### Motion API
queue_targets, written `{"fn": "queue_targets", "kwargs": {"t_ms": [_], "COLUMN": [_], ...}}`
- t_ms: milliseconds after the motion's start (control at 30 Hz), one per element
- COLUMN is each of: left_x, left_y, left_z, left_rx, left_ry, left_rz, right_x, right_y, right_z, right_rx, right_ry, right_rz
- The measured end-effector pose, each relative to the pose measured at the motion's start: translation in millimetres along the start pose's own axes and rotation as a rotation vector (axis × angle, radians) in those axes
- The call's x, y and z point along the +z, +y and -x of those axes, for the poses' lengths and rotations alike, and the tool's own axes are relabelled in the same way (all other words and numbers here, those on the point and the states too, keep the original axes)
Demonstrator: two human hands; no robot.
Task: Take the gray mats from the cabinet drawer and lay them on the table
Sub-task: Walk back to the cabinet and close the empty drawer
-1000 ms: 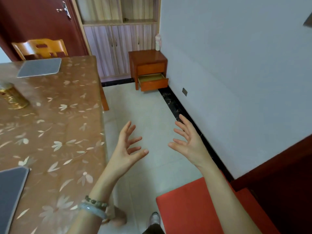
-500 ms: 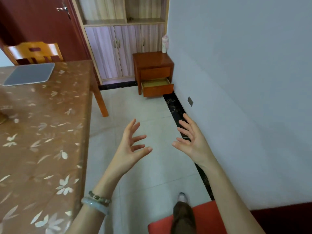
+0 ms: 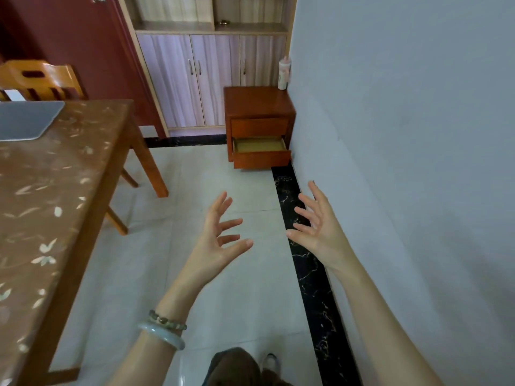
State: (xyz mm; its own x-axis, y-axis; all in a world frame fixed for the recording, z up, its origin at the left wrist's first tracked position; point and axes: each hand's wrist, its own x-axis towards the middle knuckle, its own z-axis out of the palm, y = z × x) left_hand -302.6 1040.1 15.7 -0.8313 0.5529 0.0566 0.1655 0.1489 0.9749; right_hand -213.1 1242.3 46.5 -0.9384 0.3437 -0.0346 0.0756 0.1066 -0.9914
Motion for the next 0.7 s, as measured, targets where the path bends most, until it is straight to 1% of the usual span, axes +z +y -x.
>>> {"fn": "queue_targets", "kwargs": {"t_ms": [133,300,567,700], "left_x": [10.1,7.6,-14.7,-27.8], "left_y": [-5.8,-20.6,-37.6,-41.5], "left_z": [-53.2,-126.0,-297.4,-364.2], "left_rx": [-0.017,-0.037,-0.036,-0.039], "left_ry": [0.026,0.058,0.075,0.064], "left_rz": [-0.025,-0.037,-0.009,-0.009], "right_x": [-28.4,-46.0,-61.7,-65.1], "right_y": [9.4,21.5,22.6,18.0], "right_z": [-50.4,-127.0,-303.0,-369.2], "right_rx": [0.04,0.062,0.066,0.063], "right_ry": [0.0,-0.011,-0.013,0.012], "right_rz": [0.002,0.019,0.049,0.055]}}
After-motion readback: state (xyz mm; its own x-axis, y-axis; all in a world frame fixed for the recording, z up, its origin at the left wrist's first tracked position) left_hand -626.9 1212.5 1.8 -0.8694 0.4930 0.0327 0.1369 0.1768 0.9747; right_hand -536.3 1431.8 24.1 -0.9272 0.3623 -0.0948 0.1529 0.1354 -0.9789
